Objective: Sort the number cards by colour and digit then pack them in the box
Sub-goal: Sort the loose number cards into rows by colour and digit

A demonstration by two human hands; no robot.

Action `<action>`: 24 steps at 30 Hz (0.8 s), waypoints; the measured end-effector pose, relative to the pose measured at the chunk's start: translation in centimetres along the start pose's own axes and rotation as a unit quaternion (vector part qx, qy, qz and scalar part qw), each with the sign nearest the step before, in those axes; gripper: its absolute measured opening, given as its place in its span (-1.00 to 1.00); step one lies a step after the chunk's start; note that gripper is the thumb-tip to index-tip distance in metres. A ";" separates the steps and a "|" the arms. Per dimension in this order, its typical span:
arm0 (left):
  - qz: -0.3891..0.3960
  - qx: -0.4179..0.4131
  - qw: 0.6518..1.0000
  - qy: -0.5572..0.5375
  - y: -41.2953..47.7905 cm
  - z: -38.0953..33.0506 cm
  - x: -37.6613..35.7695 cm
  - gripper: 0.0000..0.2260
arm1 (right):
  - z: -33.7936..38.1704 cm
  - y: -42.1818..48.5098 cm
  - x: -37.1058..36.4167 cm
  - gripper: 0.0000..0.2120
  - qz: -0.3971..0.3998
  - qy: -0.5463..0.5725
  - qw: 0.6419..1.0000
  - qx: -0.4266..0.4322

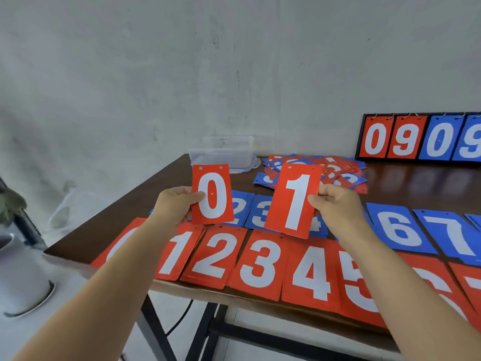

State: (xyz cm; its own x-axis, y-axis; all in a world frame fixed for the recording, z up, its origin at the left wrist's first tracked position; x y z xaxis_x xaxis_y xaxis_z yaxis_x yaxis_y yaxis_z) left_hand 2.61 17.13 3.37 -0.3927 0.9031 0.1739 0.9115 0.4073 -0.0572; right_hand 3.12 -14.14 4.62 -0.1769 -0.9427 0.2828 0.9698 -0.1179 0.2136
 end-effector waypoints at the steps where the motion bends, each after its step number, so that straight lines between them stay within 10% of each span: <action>1: 0.001 0.002 1.000 -0.005 0.0 0.3 0.6 -0.91 | 0.2 -0.3 -0.4 -0.92 0.002 0.006 1.000 -0.002; 24: 0.040 -0.011 0.992 0.122 2.4 4.4 15.2 -0.75 | 4.5 -7.6 -12.7 -0.92 0.000 0.014 0.996 -0.084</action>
State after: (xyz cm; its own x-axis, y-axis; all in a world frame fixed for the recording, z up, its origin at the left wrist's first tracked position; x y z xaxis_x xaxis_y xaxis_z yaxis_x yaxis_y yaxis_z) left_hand -1.71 32.37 1.57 -0.2803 0.8713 0.4028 0.9420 0.3304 -0.0592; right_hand -2.71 0.17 3.63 -0.1739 -0.9506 0.2571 0.9847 -0.1655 0.0542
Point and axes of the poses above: each hand's wrist, its own y-axis towards the middle knuckle, its own x-axis out of the back of the hand, z = x × y, the point moved 5 cm from there along y, towards the middle knuckle, and after that the axes turned 1 degree about y, right-handed, at the moved point
